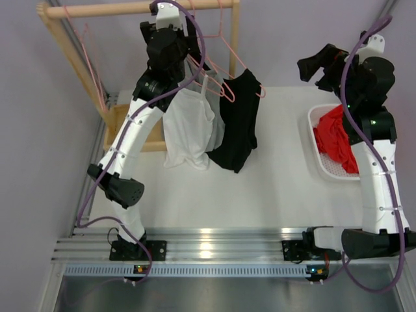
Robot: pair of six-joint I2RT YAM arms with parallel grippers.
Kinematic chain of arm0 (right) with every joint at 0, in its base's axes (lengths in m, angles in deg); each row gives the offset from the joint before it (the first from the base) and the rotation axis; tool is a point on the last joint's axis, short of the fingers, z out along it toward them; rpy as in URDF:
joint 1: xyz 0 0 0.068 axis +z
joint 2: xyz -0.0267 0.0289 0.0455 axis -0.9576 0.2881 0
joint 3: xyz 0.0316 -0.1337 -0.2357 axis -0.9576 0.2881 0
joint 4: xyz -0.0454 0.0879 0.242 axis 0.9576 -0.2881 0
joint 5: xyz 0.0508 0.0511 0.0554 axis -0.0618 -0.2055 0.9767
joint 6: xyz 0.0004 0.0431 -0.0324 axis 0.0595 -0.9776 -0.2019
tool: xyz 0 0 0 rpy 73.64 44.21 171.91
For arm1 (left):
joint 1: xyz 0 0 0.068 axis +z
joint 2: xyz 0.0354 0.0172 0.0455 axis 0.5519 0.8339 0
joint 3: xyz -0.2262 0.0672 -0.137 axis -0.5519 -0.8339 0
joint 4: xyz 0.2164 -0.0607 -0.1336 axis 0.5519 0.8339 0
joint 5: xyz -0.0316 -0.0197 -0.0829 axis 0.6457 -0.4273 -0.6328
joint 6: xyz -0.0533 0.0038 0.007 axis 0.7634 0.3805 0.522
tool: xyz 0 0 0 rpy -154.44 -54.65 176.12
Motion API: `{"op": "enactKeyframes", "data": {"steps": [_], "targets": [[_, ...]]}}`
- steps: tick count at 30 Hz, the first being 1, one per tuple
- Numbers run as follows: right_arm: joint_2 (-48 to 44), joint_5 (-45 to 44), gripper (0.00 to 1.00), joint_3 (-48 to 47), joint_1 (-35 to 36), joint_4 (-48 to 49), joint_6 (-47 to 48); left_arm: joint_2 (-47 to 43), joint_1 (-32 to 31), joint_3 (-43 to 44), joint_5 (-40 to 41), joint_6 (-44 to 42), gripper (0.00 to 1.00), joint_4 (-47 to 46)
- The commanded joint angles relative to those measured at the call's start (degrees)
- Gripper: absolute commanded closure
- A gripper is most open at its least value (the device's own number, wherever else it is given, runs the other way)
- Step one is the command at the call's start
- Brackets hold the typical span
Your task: Remove the tank top from the hanger
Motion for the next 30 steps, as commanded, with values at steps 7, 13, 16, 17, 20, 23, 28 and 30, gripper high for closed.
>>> {"op": "enactKeyframes", "data": {"steps": [7,13,16,17,20,23,28,30], "targets": [[-2.6,0.9,0.01,0.7,0.7,2.8,1.6,2.7,-0.2,2.2,4.7,-1.0,0.12,-4.4],[-2.8,1.6,0.01,1.2,0.6,2.9,2.0,2.2,-0.1,-0.5,8.3,-2.5,0.29,-6.7],[-2.9,1.8,0.01,1.4,0.5,2.9,2.1,1.8,-0.1,-2.0,9.8,-3.7,0.52,-8.5],[-2.9,2.0,0.01,1.4,0.5,2.8,2.0,1.8,-0.1,-2.0,10.1,-3.9,0.57,-8.6],[-3.0,2.3,0.01,1.6,0.5,3.0,2.1,1.8,0.0,-2.1,10.6,-4.9,0.76,-9.2],[-3.1,3.0,0.01,2.0,0.3,2.9,2.0,1.1,0.0,-3.5,11.4,-6.1,0.98,-10.6],[-3.1,3.8,0.01,2.6,0.4,3.0,1.6,-0.3,0.1,-6.3,13.5,-8.1,1.0,-12.6],[-3.3,4.0,0.01,2.9,0.3,3.0,1.6,-0.8,0.1,-7.1,13.9,-8.8,1.0,-13.6]]}}
